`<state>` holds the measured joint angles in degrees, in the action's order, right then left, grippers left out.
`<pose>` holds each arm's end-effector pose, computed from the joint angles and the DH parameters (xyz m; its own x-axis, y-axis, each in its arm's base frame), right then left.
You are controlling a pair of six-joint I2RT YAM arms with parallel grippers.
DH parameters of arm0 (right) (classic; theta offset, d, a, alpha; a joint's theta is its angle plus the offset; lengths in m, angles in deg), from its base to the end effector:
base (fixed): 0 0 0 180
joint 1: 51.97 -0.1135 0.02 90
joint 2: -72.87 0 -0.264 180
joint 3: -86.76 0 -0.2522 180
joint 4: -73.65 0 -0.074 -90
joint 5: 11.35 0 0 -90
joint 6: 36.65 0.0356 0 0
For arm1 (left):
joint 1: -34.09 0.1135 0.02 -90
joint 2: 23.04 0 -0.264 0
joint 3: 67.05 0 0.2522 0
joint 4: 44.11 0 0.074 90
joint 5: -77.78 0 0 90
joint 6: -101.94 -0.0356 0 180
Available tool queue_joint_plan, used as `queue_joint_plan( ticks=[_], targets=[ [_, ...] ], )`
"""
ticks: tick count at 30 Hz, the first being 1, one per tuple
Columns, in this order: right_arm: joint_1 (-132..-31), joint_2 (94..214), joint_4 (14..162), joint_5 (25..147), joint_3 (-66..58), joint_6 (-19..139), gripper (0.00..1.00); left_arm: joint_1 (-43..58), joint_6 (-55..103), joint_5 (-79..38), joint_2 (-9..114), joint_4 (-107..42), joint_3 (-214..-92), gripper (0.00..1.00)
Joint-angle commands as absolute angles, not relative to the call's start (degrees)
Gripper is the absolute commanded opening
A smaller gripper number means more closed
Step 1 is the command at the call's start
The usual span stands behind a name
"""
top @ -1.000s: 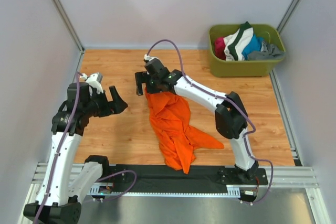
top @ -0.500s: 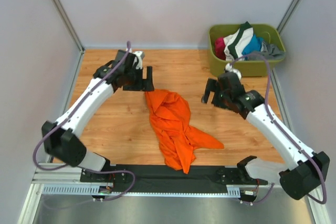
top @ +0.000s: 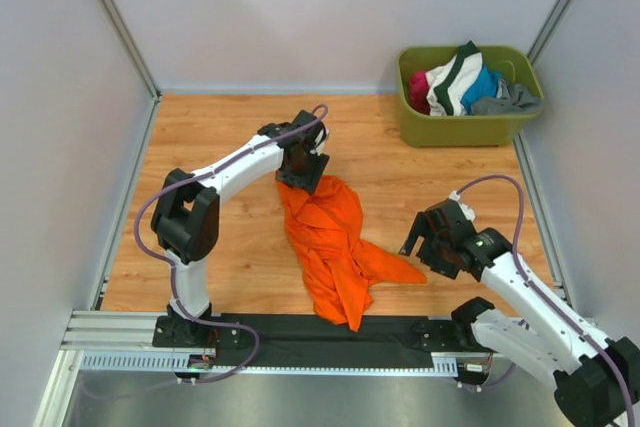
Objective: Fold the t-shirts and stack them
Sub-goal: Flatten the tshirt out
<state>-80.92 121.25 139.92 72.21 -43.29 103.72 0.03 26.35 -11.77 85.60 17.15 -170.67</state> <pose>0.1275 0.0660 0.2189 -0.8427 0.4084 -0.3507 0.3293 0.9064 0.2645 0.3313 -0.2236 0.2412 -0.8733 0.2900 -0.3914 0.3511 0.9317 -0.0931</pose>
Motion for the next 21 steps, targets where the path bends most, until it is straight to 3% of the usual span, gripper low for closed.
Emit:
queue_joint_plan(
  ticks=[1, 2, 5, 9, 20, 21],
  targets=[
    [-81.2, 122.5, 135.8, 75.4, -47.2, 106.6, 0.88, -0.3, 23.6, -5.3, 87.5, 17.5, -171.8, 0.63],
    [-81.4, 123.7, 135.1, 76.1, -47.7, 106.6, 0.87, -0.3, 23.4, -4.8, 88.2, 17.2, -170.6, 0.61],
    [-81.6, 126.1, 133.4, 76.6, -48.4, 105.9, 0.86, -0.3, 24.1, -5.9, 88.4, 16.3, -169.3, 0.3],
    [-82.0, 129.0, 131.3, 77.6, -48.4, 105.2, 0.83, -0.3, 26.9, -3.6, 86.8, 16.0, -167.8, 0.0],
    [-82.9, 134.7, 127.4, 77.3, -47.8, 105.3, 0.66, -0.1, 42.7, 10.3, 67.4, 27.0, -157.4, 0.0],
    [-83.0, 134.5, 127.1, 77.4, -48.2, 105.3, 0.61, 0.0, 44.1, 12.0, 66.4, 28.0, -156.4, 0.0]
  ],
)
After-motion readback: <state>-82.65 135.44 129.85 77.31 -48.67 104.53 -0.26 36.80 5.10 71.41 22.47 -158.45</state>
